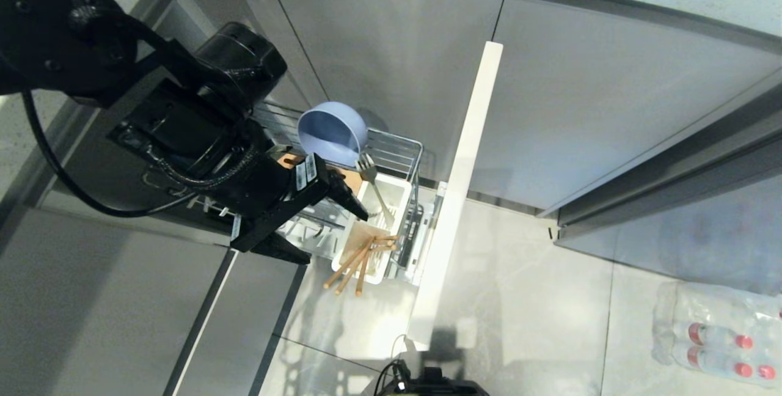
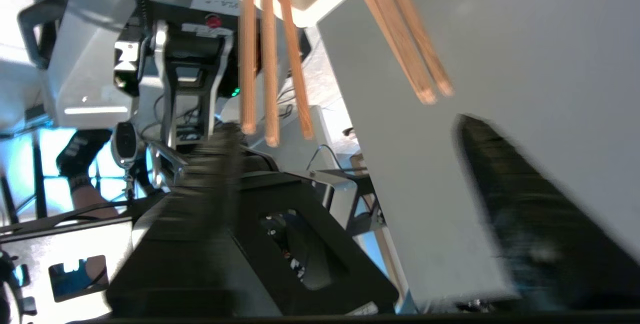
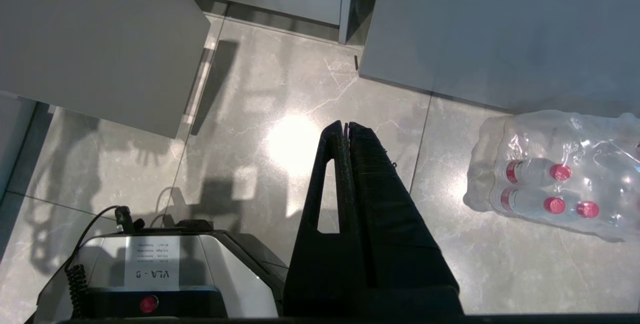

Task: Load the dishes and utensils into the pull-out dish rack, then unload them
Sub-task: Pick up the spoon and place it in the cupboard

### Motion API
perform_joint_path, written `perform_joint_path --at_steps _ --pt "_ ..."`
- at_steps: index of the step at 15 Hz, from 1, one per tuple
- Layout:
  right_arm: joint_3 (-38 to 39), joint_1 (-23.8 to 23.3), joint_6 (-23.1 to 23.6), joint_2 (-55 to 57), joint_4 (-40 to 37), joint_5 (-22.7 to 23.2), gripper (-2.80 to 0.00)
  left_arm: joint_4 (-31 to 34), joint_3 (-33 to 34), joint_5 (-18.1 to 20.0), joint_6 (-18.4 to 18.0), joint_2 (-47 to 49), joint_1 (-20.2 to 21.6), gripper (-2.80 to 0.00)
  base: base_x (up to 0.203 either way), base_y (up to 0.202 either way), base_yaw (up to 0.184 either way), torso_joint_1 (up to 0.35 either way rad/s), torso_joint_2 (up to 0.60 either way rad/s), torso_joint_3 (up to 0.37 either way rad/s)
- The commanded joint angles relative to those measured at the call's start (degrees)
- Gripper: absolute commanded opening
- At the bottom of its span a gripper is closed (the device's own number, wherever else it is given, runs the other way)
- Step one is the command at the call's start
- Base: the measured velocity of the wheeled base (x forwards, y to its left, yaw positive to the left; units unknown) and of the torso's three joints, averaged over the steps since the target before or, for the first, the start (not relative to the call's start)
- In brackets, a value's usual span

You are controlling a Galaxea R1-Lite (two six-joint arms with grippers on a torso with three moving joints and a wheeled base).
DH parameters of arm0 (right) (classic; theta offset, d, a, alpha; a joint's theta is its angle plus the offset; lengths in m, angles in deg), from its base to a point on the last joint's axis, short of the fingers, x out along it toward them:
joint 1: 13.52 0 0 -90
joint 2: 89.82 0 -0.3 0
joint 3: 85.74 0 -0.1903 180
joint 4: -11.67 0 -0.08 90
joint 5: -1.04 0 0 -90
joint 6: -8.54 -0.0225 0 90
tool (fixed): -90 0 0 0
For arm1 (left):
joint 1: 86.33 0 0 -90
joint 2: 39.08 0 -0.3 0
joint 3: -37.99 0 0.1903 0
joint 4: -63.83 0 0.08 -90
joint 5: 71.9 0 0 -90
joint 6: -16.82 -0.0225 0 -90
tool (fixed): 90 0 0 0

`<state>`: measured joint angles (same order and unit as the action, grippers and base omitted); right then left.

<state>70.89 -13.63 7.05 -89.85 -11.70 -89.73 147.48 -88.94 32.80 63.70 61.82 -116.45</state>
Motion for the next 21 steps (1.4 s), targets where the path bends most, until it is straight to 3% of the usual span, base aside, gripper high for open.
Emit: perform_joint_path --at_steps 1,10,15,18,21 --pt "0.0 0.0 0.0 0.0 0.0 0.0 -2.8 0.6 -0.1 0.0 0.2 -3.3 -0.5 -2.8 0.0 0.0 0.0 0.0 0.0 0.0" --pt "0.0 0.0 0.0 0.0 0.0 0.0 -2.8 1.8 -1.5 -1.3 -0.2 -14.4 -4.2 -2.8 0.0 0.0 0.0 0.0 0.0 0.0" --pt "0.0 0.0 0.0 0.0 0.0 0.0 -2.8 1.6 -3.4 -1.3 -4.7 -24.0 -4.3 -2.8 0.0 0.0 0.0 0.0 0.0 0.0" --pt "0.0 0.0 0.0 0.0 0.0 0.0 -2.8 1.5 -5.5 -1.1 -9.3 -29.6 -0.2 -2.8 0.0 0.0 0.0 0.0 0.0 0.0" --pt "0.0 0.0 0.0 0.0 0.0 0.0 -2.8 0.7 -7.0 -1.0 -14.2 -33.7 6.9 -2.8 0.0 0.0 0.0 0.0 0.0 0.0"
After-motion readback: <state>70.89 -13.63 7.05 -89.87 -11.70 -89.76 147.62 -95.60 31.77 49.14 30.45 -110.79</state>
